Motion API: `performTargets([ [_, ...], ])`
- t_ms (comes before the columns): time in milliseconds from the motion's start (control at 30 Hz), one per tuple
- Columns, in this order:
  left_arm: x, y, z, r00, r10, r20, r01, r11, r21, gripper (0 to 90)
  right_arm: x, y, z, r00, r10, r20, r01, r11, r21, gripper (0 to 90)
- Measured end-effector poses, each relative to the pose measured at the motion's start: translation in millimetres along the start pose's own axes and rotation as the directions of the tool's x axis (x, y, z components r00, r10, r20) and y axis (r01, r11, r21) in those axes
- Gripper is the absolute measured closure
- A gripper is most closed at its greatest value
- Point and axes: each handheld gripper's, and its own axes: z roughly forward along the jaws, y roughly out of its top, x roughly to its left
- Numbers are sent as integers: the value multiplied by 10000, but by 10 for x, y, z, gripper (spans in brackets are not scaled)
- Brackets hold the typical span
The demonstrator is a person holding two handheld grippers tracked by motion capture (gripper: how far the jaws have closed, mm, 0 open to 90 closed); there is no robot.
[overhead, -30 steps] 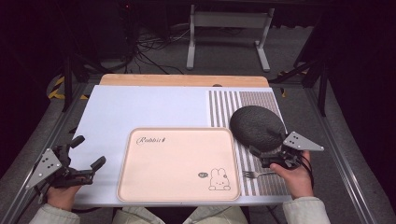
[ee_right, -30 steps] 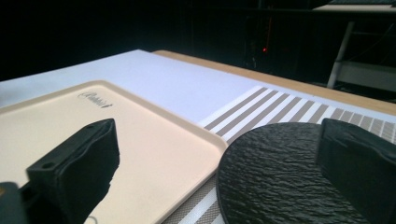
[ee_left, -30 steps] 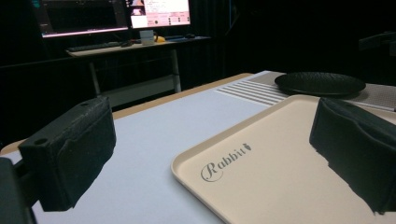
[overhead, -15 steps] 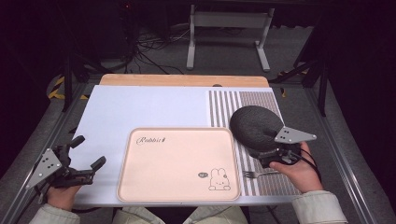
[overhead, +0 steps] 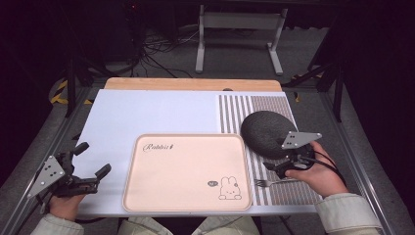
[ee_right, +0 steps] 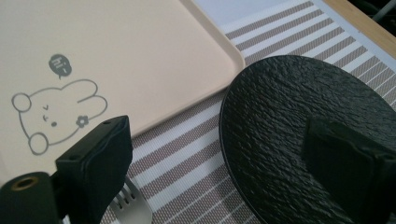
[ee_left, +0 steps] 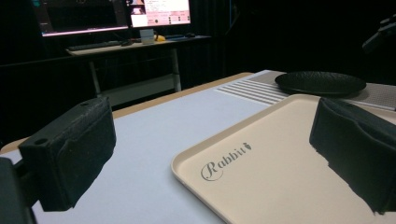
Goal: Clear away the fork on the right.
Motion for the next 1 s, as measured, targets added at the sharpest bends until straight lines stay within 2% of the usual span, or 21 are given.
performTargets([
  [100,0,0,0,10000,-2,-1,2,10000,1,12,-23,19,-9,9996,-272,-32,273,9984,505,97],
  [200,2,-1,1,10000,4,19,-4,10000,-2,12,-31,40,-5,9976,-660,-187,676,9925,1023,104],
  [333,2,-1,-1,10000,-12,-2,12,10000,-1,12,-21,64,17,9947,-935,-430,994,9813,1647,112],
  [500,3,0,-2,10000,-7,16,7,10000,-6,12,-3,75,65,9883,-1225,-913,1412,9607,2389,115],
  [533,3,0,-2,10000,-7,16,7,10000,-6,12,-3,75,65,9883,-1225,-913,1412,9607,2389,115],
  [867,3,0,-2,10000,2,15,-2,10000,-9,12,16,73,160,9724,-1575,-1720,2088,9164,3415,117],
  [1000,3,1,-4,10000,11,21,-11,10000,-8,12,37,65,206,9633,-1709,-2071,2401,8936,3792,116],
])
